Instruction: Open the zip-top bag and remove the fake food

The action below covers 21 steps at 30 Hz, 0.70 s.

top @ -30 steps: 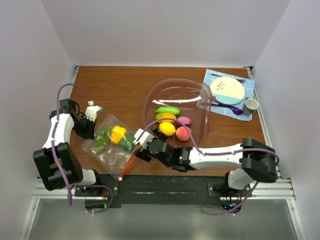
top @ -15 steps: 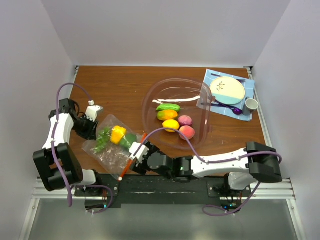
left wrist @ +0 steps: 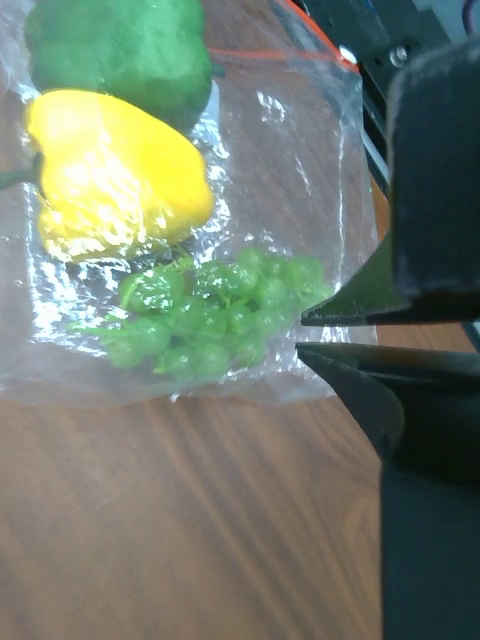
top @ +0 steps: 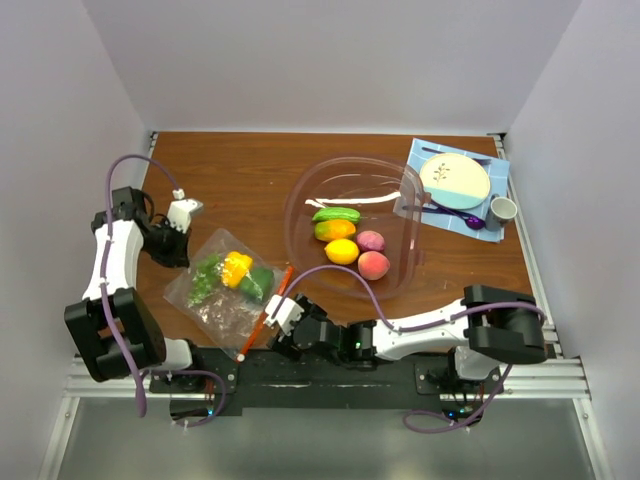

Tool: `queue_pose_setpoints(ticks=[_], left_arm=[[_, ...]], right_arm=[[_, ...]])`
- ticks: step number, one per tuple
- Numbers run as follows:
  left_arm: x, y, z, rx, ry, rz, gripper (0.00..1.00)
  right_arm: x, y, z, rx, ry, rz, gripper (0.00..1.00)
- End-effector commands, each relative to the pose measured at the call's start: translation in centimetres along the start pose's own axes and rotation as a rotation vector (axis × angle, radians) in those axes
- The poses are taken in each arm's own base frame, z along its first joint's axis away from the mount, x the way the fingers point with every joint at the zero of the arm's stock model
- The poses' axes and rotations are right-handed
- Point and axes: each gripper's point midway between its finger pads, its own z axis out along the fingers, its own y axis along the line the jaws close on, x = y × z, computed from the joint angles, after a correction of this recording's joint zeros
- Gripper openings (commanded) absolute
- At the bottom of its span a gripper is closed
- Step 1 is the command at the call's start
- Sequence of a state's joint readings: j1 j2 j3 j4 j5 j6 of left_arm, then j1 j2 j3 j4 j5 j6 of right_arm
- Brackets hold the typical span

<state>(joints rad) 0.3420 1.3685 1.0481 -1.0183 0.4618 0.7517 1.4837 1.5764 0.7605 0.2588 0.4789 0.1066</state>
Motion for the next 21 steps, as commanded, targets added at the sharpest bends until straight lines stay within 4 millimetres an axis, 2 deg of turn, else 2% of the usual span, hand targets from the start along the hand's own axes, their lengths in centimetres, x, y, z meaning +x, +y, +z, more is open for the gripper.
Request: queue_pose_setpoints(ticks=[1,2,3,6,8,12,17,21], left_arm=[[-1.9,-0.7,-1.8,0.005,-0.066,0.016,0.30],[-1.8,-0.4,-1.7,-0.012,-0.059,0.006,0.41],[-1.6,0.0,-1.2,-0.026,-0.061,0.004,0.64],[-1.7,0.9,-0.2,-0.049,-0.080,-0.005,0.95],[-2.4,1.5,0.3,-0.052,-0.099,-0.030,0.99],[-5.0,2.2,0.6,-0.021,-0.187,-0.028,0.99],[-7.6,1.1,1.1,0.104,-0.285,-0.017,0.95],[-7.4,0.4,2.9,0.154,-0.250,-0.017,0.89]], right_arm=[[0.7,0.6,1.0,0.001,-0.007,0.054,0.81],[0.7,0.9,1.2,-0.009,-0.010,0.057,0.81],[0.9,1.0,1.3,-0.012,-0.008,0.061,0.81],[0.9,1.4,1.5,-0.026,-0.011,0.073,0.82],[0.9,1.6,1.5,-0.030,-0.016,0.084,0.82],[1.0,1.6,1.2,-0.033,-0.020,0.097,0.82],[1.3,1.6,1.1,-0.032,-0.023,0.113,0.82],[1.4,1.5,1.0,-0.029,-0.022,0.119,0.82]])
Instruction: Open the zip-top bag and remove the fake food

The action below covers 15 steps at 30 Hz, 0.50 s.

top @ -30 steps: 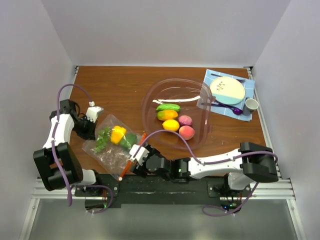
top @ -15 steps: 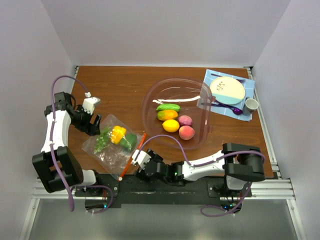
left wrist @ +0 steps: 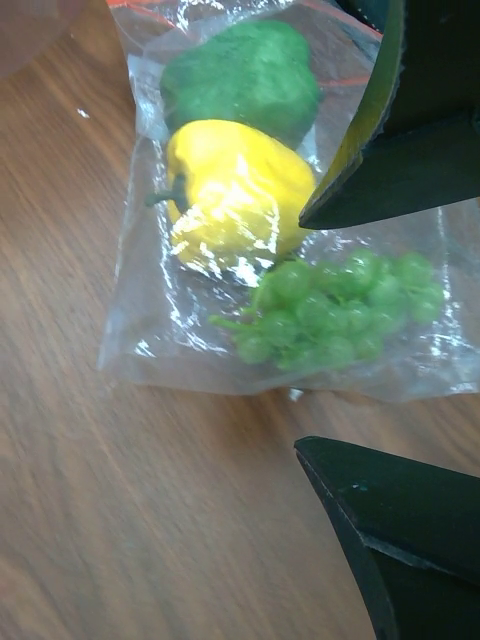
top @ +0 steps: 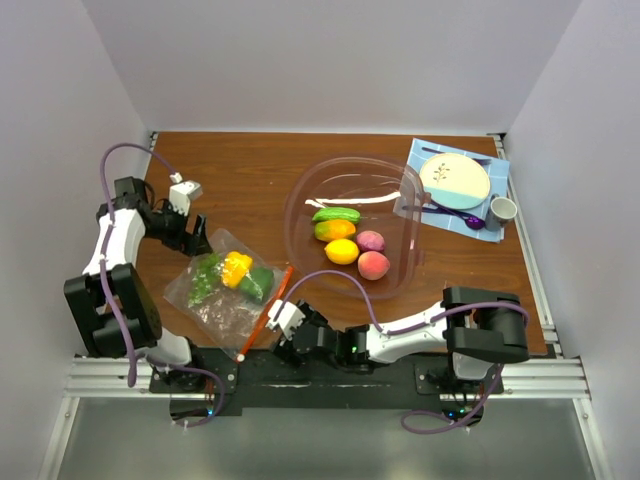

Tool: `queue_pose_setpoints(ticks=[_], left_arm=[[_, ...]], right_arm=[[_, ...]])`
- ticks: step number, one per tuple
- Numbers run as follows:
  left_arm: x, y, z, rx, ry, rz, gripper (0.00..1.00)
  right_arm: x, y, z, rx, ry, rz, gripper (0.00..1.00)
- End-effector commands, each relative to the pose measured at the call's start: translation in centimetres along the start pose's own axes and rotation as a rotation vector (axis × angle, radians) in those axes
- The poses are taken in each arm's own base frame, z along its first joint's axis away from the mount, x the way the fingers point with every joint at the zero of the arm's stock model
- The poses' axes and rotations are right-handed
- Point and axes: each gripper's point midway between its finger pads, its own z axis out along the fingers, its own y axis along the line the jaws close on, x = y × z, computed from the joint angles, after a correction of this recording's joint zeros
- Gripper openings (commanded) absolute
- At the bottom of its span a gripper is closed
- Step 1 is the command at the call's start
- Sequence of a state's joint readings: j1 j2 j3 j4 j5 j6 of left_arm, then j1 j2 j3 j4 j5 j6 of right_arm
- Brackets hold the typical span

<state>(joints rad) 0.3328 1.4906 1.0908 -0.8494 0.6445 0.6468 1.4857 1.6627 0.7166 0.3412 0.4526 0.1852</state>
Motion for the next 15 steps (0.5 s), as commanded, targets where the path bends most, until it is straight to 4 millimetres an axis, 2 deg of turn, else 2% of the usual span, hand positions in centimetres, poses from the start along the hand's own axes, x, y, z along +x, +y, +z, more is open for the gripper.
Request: queue_pose_setpoints(ticks=[1,7,10,11,13,14,15], left_arm=[[-2.1,-0.7,1.5,0.078,-0.058,0.025,0.89],[-1.4,1.6,3.2,0.004,-0.047,0.000,0.82],[-1.2,2.2,3.8,-0.002,-0.040,-0.016,0.75],[-1.3,2.1,3.9,0.011,-0.043,-0.019,0.59],[-1.4,1.2,4.1,0.067,-0.045,-0.031,0.40],[-1.2,0.6,4.0,0.096,-0.035,-0.047,0.23],[-1.3,0.1,4.0,0.119,-0.033,-0.045,0.15]], right_arm=[[-2.0,0.3,-0.4,-0.008,-0.069,0.063,0.82],[-2.1,0.2,-0.7,-0.005,-0.072,0.065,0.82],[-2.3,0.2,-0.8,-0.008,-0.079,0.072,0.82],[-2.3,0.2,-0.9,-0.007,-0.080,0.073,0.82],[-2.3,0.0,-1.0,0.000,-0.082,0.083,0.82],[-2.2,0.1,-1.1,-0.001,-0.084,0.082,0.82],[-2.0,-0.1,-1.1,0.005,-0.080,0.081,0.82]])
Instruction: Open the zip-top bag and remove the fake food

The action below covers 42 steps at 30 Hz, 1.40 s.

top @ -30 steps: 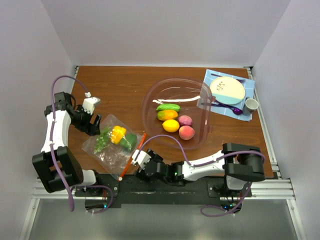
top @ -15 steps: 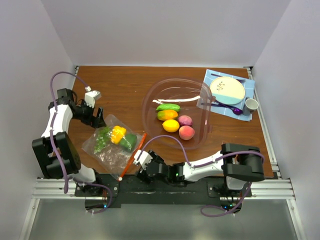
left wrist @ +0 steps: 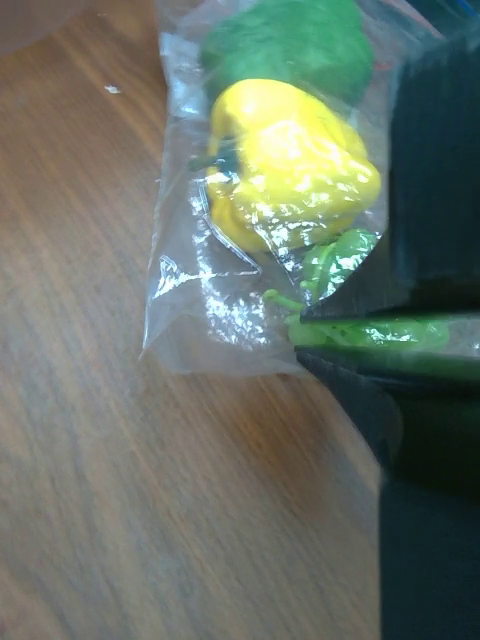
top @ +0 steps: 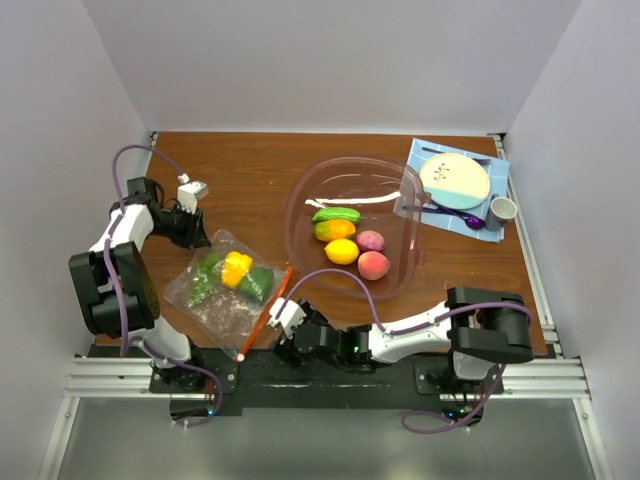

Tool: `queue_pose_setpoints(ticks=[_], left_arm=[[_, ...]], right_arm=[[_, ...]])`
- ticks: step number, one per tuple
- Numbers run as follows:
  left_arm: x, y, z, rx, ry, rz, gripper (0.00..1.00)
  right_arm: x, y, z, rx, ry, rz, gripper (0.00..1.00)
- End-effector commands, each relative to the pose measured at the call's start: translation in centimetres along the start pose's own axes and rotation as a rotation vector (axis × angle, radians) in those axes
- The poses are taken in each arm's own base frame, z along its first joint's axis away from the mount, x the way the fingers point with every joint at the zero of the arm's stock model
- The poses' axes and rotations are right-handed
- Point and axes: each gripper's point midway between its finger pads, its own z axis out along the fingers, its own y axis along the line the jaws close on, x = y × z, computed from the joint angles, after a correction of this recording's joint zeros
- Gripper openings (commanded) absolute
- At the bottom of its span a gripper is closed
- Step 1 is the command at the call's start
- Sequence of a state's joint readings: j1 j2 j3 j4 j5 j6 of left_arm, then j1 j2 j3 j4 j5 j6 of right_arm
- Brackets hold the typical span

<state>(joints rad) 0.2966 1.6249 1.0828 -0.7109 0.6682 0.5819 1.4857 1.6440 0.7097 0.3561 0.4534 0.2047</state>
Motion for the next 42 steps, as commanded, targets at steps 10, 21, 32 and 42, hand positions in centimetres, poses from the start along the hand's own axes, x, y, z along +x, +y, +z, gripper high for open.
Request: queue_pose_setpoints(ticks=[10,21,32,42], left_arm=[[-3.7,-5.1,-3.6,0.161,-0.063,0.055,0.00],[-6.3,-7.7,-8.6,0.084,-0.061,0.048,0.00],[-1.7,-2.8,-4.6,-0.129,0.053,0.034,0.00],[1.5,-1.3,0.5,-0.240,0.173,0.042,0.00]], right_arm=[[0.1,-6.1,-3.8,0.281,-0.006,0.062,0.81],[1.8,-5.9,-4.1,0.225,-0.018,0.062,0.85],[-2.8,-1.6,1.4,0.130,-0.124,-0.013,0.87],[-5.6,-1.2,5.4,0.134,-0.186,-0.035,0.88]])
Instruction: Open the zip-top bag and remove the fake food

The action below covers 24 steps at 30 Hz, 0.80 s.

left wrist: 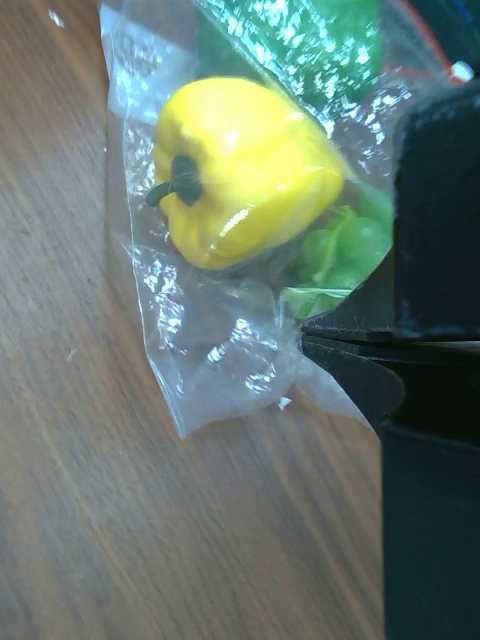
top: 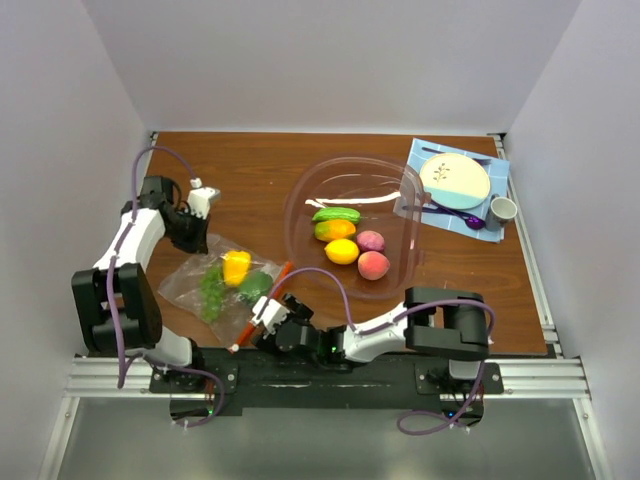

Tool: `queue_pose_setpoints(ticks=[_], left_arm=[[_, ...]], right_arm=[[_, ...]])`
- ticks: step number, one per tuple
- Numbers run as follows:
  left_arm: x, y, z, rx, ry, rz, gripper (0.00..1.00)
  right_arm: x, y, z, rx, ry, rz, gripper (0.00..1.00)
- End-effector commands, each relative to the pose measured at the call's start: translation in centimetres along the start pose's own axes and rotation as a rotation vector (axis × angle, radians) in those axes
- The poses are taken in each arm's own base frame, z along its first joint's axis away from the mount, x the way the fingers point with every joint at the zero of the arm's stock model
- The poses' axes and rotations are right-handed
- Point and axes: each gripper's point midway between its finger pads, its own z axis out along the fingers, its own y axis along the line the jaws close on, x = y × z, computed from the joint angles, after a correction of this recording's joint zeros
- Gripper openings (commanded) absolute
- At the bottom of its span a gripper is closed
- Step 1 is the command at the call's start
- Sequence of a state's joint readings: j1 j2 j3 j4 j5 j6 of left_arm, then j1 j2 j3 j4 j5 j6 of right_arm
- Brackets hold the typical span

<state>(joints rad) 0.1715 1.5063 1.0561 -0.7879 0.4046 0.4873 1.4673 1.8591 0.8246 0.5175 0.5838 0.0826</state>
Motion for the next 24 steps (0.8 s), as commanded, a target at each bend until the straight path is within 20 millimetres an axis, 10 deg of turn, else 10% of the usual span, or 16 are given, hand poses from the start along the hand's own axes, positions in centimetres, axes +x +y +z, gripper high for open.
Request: queue_pose_setpoints(ticks=[1,24], left_arm=[[-0.5,0.2,2.4,-0.087,0.005,0.030,0.00],[3.5,-5.2,5.7,0.017,0.145,0.121,0.00]], right_arm=[[-4.7,-0.2,1.2,0.003,-0.120,0.060,0.88],[-7.4,-1.5,5.1,0.056,-0.157,0.118,0.99]])
